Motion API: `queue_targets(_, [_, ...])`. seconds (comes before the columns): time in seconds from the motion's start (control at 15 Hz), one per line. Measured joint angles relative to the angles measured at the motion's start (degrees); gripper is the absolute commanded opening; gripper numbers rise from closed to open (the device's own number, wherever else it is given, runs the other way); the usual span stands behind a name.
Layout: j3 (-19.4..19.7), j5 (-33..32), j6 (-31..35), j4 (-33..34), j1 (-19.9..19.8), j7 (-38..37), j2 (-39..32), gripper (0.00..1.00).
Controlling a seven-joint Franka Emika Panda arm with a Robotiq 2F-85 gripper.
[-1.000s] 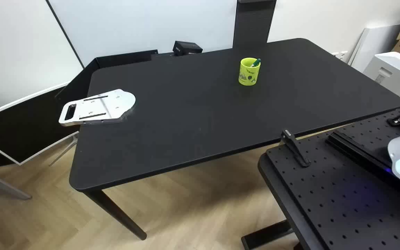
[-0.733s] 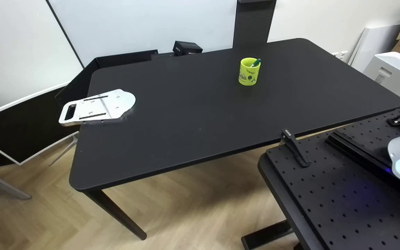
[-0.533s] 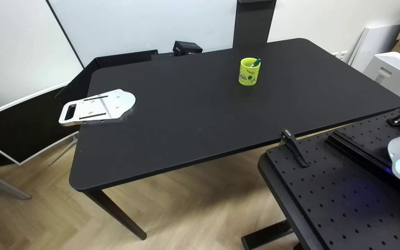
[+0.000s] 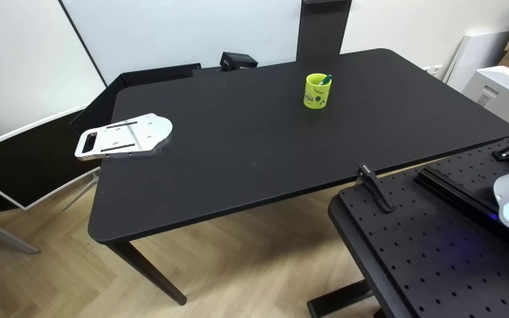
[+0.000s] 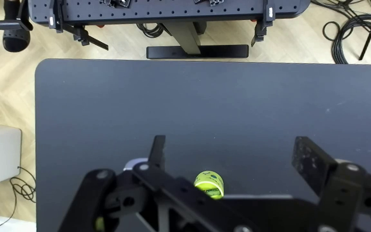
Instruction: Get the green marker from the yellow cup and place it on the table
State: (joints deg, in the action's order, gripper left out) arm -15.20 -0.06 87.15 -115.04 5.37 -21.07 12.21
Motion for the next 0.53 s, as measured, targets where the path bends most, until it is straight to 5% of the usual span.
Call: queue_targets(0.53, [12.8, -4.05, -0.31, 11.14, -6.71, 11.07, -9.45, 1.0])
